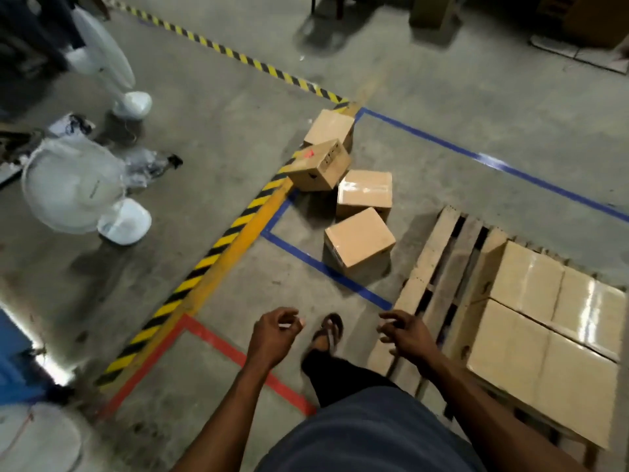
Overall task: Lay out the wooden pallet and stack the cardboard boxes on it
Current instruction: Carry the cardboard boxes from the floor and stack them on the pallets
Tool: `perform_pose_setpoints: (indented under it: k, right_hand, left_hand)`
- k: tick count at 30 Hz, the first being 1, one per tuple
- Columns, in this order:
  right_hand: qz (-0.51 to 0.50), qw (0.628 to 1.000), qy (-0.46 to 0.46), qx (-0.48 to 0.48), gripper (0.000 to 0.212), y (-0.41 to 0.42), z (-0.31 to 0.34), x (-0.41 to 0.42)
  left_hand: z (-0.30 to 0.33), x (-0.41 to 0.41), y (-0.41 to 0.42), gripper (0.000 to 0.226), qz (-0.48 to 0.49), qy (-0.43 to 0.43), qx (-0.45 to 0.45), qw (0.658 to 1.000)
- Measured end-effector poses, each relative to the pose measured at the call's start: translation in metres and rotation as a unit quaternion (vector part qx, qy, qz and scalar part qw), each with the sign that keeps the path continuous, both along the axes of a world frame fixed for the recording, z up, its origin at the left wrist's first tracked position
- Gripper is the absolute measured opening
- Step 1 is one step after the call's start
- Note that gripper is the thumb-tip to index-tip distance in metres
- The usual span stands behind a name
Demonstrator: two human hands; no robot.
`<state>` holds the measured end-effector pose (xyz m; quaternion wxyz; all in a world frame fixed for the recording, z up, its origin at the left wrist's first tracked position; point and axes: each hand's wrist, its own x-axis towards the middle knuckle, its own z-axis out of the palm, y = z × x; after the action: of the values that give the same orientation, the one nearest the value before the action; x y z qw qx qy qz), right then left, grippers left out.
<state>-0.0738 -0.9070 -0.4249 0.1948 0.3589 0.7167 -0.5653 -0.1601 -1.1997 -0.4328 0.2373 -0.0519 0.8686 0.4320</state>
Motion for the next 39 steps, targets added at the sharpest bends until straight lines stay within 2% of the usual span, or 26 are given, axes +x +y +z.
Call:
perform_pose_setpoints:
  k: [3,8,12,16,22,24,27,31,33,35,37,39]
  right_hand:
    - [-0.027,0.999,-0.038,-0.019,0.017,-0.003,-0.022,-0.053]
    - [-0.052,0.995,-0.077,-0.036,0.022,0.006,-0.044,-0.144]
    - [-0.082,0.992,-0.079,-0.06,0.017,0.019,-0.038,-0.209]
    - [-0.125,0.985,-0.104,-0.062,0.016,0.029,-0.053,-0.257]
    - [-0.221,0.958,-0.178,-0.038,0.018,0.031,-0.103,-0.297]
    - [-0.259,0.945,-0.199,-0.029,0.021,0.031,-0.13,-0.314]
    - [-0.293,0.93,-0.219,-0.042,0.013,0.023,-0.168,-0.342]
    - [-0.293,0.921,-0.247,-0.072,0.012,0.014,-0.265,-0.376]
    - [-0.304,0.919,-0.244,-0.06,0.011,0.013,-0.327,-0.389]
    - [-0.293,0.929,-0.228,-0.003,0.019,0.011,-0.394,-0.4]
    - [-0.289,0.932,-0.212,0.055,0.033,0.013,-0.45,-0.412]
    - [-0.338,0.914,-0.209,0.081,0.054,0.019,-0.508,-0.416]
  left_hand:
    - [0.01,-0.073,-0.004,0.013,0.027,0.033,0.019,0.999]
    - [0.023,-0.191,-0.009,0.013,-0.007,0.024,-0.016,1.0]
    - [0.009,-0.268,0.0,0.027,-0.012,-0.013,-0.023,1.0]
    - [-0.02,-0.342,0.045,0.009,-0.078,-0.068,-0.03,0.994]
    - [-0.082,-0.44,0.148,0.033,-0.242,-0.13,0.008,0.962]
    - [-0.115,-0.473,0.17,0.035,-0.271,-0.145,-0.01,0.952]
    - [-0.175,-0.511,0.183,0.037,-0.28,-0.171,-0.045,0.944]
    - [-0.28,-0.544,0.206,0.026,-0.284,-0.2,-0.104,0.932]
    - [-0.34,-0.55,0.22,0.039,-0.279,-0.203,-0.113,0.932]
    - [-0.412,-0.552,0.231,0.056,-0.258,-0.192,-0.123,0.939]
    - [-0.468,-0.551,0.236,0.072,-0.215,-0.171,-0.132,0.952]
    - [-0.524,-0.547,0.241,0.086,-0.171,-0.165,-0.139,0.961]
